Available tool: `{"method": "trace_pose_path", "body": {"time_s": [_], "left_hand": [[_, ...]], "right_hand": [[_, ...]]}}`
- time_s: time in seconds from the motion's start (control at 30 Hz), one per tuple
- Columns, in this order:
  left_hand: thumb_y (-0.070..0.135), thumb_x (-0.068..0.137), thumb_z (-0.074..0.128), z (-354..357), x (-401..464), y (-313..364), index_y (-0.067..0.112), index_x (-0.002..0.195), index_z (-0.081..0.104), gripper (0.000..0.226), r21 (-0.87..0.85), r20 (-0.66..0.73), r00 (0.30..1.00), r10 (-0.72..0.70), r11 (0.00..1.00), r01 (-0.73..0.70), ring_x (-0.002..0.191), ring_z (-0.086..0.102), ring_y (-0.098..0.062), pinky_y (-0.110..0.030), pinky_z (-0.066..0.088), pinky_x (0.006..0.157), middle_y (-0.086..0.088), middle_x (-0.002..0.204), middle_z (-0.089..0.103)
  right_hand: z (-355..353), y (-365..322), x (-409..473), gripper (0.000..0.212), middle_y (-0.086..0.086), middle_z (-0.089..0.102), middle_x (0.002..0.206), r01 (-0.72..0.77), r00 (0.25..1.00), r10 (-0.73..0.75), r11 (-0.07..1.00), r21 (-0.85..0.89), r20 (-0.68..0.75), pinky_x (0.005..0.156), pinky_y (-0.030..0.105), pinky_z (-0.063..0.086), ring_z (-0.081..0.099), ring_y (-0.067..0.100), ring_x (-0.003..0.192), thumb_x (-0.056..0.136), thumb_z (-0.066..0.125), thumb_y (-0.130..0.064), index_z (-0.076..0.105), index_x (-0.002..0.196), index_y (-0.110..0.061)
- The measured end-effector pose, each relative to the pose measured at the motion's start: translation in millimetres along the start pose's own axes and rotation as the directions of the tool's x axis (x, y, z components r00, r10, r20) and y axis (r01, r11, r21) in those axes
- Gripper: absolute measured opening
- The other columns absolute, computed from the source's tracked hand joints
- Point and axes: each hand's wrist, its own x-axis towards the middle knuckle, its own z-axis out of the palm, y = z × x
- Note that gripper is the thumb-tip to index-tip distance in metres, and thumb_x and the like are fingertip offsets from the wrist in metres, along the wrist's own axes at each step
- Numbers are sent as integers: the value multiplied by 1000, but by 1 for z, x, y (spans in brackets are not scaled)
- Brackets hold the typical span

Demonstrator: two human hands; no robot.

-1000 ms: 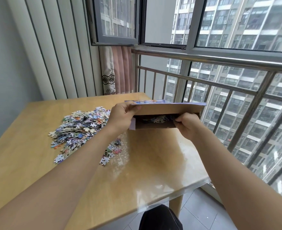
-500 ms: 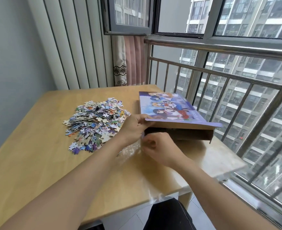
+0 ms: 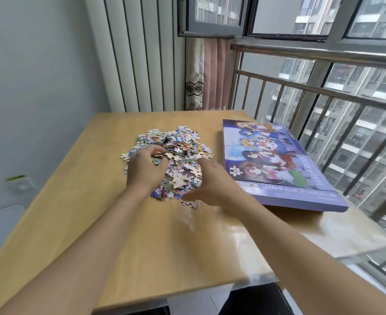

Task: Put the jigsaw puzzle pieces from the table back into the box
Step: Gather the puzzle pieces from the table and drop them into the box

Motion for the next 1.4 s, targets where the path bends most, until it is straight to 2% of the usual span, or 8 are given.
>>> {"method": "trace_pose_path", "body": {"time_s": [0.17,0.27,0.5,0.7,0.83,1.07,1.3,1.4], "left_hand": [[58,90,57,0,-20,-39,21,133,55,57,354,-19,990,-140,925,137,128,40,-34,-42,35,105,-9,139,50],[64,91,50,0,-23,-46,18,138,50,66,373,1,980,-197,910,183,128,43,-35,-40,32,107,-13,138,53],[29,96,57,1,-22,-52,14,124,63,32,-17,10,969,-246,969,246,111,63,-29,-38,49,95,-10,120,69],[17,86,68,0,-18,-52,25,105,65,21,-211,-13,948,-317,928,308,83,63,-14,-32,55,81,5,94,67],[18,83,72,0,-20,-49,24,107,65,26,-221,-14,957,-289,935,278,75,58,-1,-24,51,69,11,92,64],[21,84,74,4,-18,-53,20,112,65,29,-175,-50,972,-228,961,216,83,55,-7,-11,40,64,6,106,64],[25,85,73,5,-21,-49,24,105,66,22,-100,-186,982,24,994,-44,104,58,-19,-42,53,86,13,105,58],[31,85,74,5,-24,-44,25,104,67,21,-163,-200,975,94,978,-128,100,59,-11,-36,53,82,18,102,59]], "right_hand": [[28,-3,32,133,25,30,150,-139,972,174,968,-209,159,111,50,37,27,46,140,55,88,-66,18,153,-11],[37,-3,38,143,26,19,158,-240,953,270,950,-199,139,114,51,29,18,45,146,50,81,-79,11,157,-15],[63,-6,55,122,12,44,142,-143,989,146,985,-101,24,109,53,35,31,39,135,53,73,-83,28,150,-24],[58,1,68,67,4,61,112,-55,993,59,998,40,-104,62,30,41,56,21,93,73,80,-41,50,130,-23],[56,2,70,53,0,63,107,-42,990,70,975,218,-123,51,21,40,49,-2,66,77,79,-21,56,125,-23],[58,11,70,43,-3,65,124,-27,980,118,878,478,-161,58,11,45,56,-1,79,69,89,-14,71,107,-20],[54,13,65,32,-10,66,98,27,957,196,670,742,-212,63,22,51,68,13,89,73,89,-19,75,102,-23],[56,14,65,33,0,71,104,32,963,205,554,832,-174,61,28,55,71,16,88,74,90,-25,74,103,-26]]}}
